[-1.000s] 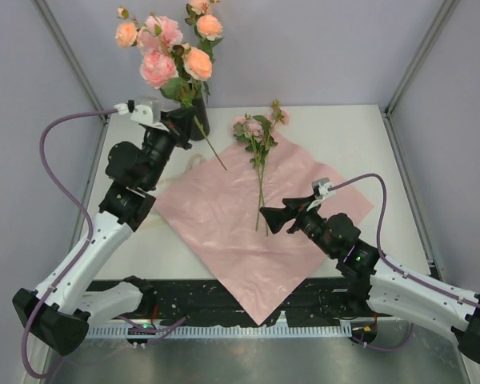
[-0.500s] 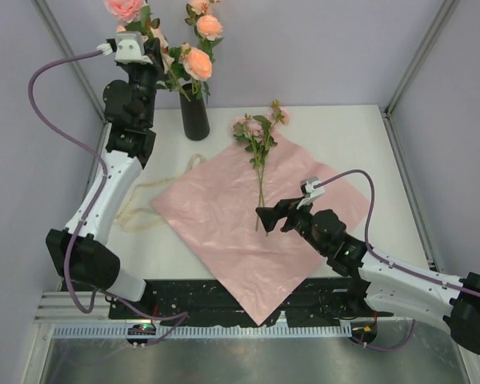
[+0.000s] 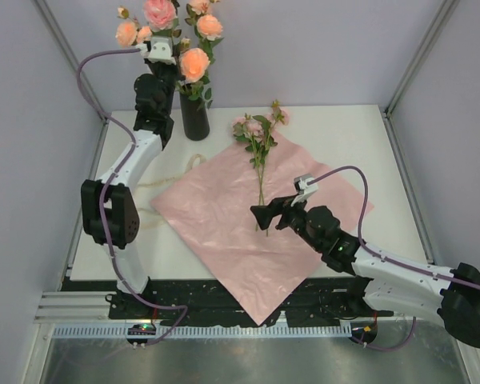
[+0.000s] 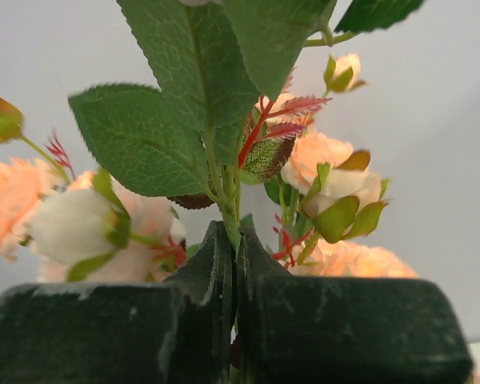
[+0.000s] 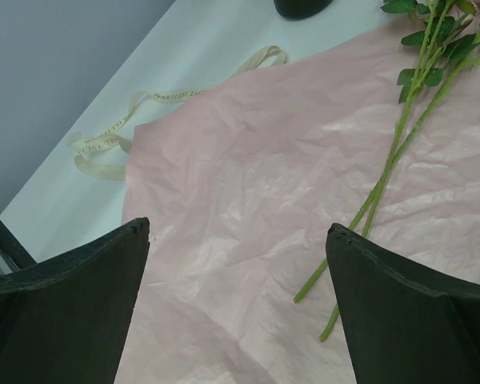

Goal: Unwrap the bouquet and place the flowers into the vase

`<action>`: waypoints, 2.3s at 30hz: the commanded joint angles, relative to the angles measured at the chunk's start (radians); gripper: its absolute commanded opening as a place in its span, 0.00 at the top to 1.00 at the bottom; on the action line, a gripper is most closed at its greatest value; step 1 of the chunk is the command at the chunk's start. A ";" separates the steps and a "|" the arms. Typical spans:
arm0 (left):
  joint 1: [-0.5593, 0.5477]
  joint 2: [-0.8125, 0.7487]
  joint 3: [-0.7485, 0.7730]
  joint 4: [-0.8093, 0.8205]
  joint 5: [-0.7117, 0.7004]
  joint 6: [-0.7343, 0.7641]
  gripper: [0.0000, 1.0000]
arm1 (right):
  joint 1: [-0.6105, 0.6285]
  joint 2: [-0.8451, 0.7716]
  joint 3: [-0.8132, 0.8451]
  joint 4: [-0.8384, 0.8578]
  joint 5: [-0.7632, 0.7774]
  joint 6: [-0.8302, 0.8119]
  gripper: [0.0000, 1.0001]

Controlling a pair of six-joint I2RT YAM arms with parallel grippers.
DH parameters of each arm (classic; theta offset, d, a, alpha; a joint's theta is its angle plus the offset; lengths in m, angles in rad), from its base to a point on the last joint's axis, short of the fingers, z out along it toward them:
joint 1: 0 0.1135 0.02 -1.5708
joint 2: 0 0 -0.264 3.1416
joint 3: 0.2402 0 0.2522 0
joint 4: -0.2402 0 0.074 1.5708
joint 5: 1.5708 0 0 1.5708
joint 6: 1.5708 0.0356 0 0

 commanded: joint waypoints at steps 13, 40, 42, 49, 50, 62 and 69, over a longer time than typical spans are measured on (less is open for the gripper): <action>0.002 -0.297 -0.315 -0.021 0.131 -0.124 0.00 | 0.001 0.028 0.171 -0.241 0.110 0.109 0.05; 0.004 -1.281 -0.990 -0.986 0.568 -0.360 0.00 | -0.267 0.554 0.352 -0.164 -0.123 0.043 0.55; 0.006 -1.304 -1.008 -1.006 0.547 -0.368 0.00 | -0.269 0.605 0.392 -0.179 -0.113 0.038 0.58; 0.004 -1.318 -0.992 -1.048 0.545 -0.362 0.00 | -0.269 0.726 0.494 -0.265 -0.059 0.020 0.62; 0.004 -1.322 -0.993 -1.045 0.548 -0.367 0.01 | -0.269 0.732 0.497 -0.263 -0.056 0.020 0.62; 0.004 -1.344 -0.998 -1.052 0.507 -0.368 0.00 | -0.265 0.859 0.570 -0.311 -0.054 0.024 0.81; 0.004 -1.344 -0.998 -1.052 0.507 -0.364 0.00 | -0.264 0.789 0.542 -0.297 -0.034 0.011 0.95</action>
